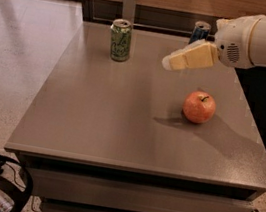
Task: Pick green can
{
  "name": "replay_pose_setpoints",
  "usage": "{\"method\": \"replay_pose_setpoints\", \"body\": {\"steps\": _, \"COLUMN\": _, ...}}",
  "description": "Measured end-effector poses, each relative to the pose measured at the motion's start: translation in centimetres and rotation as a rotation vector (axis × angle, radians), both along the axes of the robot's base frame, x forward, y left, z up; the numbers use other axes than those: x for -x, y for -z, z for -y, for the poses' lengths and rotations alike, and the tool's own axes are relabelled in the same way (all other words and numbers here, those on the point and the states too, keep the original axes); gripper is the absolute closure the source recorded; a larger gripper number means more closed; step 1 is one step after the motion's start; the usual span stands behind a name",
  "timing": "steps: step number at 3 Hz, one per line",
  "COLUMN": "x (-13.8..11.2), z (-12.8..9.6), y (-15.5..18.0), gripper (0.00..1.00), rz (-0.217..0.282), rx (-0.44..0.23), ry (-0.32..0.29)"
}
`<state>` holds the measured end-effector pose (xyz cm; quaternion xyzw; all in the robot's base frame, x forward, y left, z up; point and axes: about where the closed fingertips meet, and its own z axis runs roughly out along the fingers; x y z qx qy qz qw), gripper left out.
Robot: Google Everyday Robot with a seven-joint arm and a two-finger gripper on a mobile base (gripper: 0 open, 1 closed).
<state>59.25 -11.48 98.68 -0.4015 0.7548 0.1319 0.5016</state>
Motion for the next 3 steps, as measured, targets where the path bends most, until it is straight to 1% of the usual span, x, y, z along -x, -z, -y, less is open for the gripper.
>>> {"method": "replay_pose_setpoints", "body": {"steps": 1, "x": -2.86, "z": -1.62, "y": -0.37, "gripper": 0.0, "rz": 0.065, "rx": -0.073, "ry": 0.046}}
{"method": "replay_pose_setpoints", "body": {"steps": 2, "x": -3.5, "z": -1.41, "y": -1.18, "gripper": 0.0, "rz": 0.097, "rx": -0.084, "ry": 0.069}}
{"method": "replay_pose_setpoints", "body": {"steps": 3, "x": -3.5, "z": -1.42, "y": -1.19, "gripper": 0.0, "rz": 0.097, "rx": -0.084, "ry": 0.069}}
